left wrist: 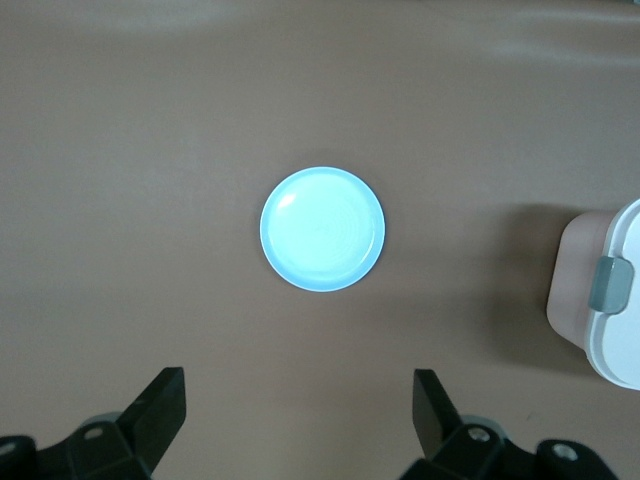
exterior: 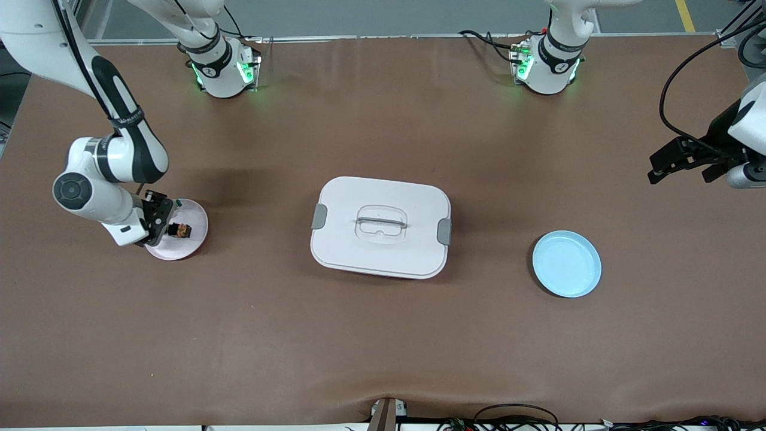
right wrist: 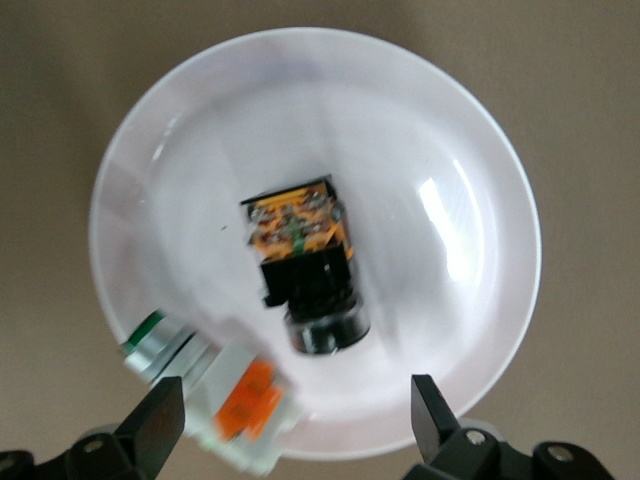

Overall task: Transfer orange switch to right arm and place
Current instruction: 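Open the right gripper and lift it away from the plate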

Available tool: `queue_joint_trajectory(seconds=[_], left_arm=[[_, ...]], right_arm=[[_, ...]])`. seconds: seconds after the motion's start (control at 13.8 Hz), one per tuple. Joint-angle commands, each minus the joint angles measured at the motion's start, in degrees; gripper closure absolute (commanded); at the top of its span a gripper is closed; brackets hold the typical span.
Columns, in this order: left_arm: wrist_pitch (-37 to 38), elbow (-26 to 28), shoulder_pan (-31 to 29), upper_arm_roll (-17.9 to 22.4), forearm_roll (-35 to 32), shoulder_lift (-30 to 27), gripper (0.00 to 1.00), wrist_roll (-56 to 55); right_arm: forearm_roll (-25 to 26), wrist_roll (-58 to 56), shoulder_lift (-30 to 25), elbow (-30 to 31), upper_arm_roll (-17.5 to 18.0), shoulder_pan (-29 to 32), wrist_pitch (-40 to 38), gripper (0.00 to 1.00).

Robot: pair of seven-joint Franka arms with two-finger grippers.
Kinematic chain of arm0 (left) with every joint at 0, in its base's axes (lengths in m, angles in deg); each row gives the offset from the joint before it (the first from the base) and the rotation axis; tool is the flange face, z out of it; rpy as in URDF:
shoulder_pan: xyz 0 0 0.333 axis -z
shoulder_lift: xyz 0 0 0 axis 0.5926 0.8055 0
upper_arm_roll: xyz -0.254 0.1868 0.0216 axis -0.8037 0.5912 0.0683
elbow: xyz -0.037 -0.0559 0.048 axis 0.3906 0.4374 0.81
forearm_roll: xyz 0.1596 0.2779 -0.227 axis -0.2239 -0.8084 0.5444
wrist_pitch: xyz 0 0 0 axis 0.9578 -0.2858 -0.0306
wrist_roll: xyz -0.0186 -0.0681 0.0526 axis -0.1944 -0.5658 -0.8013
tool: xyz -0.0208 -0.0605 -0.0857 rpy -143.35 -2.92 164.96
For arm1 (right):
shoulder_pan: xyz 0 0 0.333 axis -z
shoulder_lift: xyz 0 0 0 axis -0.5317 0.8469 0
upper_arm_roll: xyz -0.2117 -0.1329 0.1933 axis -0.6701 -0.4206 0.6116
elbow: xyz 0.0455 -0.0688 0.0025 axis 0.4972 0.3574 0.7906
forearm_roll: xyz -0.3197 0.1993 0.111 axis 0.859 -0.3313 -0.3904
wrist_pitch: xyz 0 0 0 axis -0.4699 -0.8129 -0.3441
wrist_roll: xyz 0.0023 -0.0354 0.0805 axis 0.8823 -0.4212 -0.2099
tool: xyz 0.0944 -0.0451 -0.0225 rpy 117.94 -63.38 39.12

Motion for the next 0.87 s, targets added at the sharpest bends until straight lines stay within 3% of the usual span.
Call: queue_joint_trajectory(seconds=[0.0, 0.22, 0.36, 0.51, 0.8], left_arm=[[3.1, -1.5, 0.4, -0.1, 0.2, 0.5, 0.00, -0.6], [3.6, -1.5, 0.4, -0.1, 0.2, 0.5, 0.00, -0.6], [3.6, -1.5, 0.4, -0.1, 0.2, 0.5, 0.00, -0.5], [3.9, -1.5, 0.4, -0.1, 0.2, 0.5, 0.00, -0.5], [3.9, -1.5, 0.3, -0.1, 0.2, 0.5, 0.00, -0.5]], right_arm=[[0.8, 10.4, -4.8, -1.8, 0.9, -1.1, -11.6, 0.00], [0.1, 22.0, -9.6, -3.3, 0.9, -0.7, -19.3, 0.00], [-7.3, 24.3, -12.3, -6.9, 0.9, -1.5, -29.4, 0.00], [-9.6, 30.0, -12.5, -11.6, 0.9, -1.5, -38.5, 0.00], [-11.4, 37.1, -16.6, -11.2, 1.0, -5.3, -42.3, 0.00]])
